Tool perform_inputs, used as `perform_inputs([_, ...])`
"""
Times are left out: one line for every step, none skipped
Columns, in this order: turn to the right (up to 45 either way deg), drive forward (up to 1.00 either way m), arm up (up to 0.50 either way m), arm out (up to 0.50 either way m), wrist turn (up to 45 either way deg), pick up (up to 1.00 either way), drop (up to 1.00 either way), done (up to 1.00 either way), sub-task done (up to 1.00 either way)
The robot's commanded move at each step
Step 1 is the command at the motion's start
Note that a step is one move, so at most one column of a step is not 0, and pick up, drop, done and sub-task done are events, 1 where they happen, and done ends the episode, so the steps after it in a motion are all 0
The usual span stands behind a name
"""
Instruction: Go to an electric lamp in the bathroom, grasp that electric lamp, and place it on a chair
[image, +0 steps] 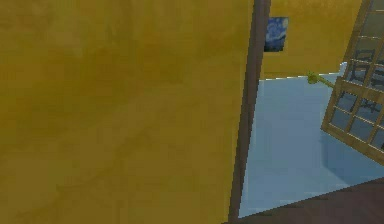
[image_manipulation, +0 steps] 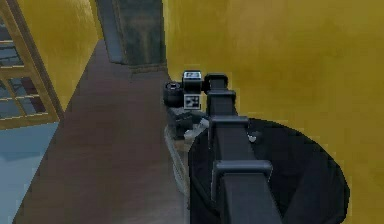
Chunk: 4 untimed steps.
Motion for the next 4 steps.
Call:
perform_inputs([0.0,0.00,-0.30,0.00,0.0,0.00,0.00,0.00,0.00])
perform_inputs([0.0,0.00,0.00,0.00,0.0,1.00,0.00,0.00,0.00])
perform_inputs([0.0,0.00,0.10,0.00,0.0,0.00,0.00,0.00,0.00])
perform_inputs([0.0,0.00,0.22,0.00,0.0,0.00,0.00,0.00,0.00])
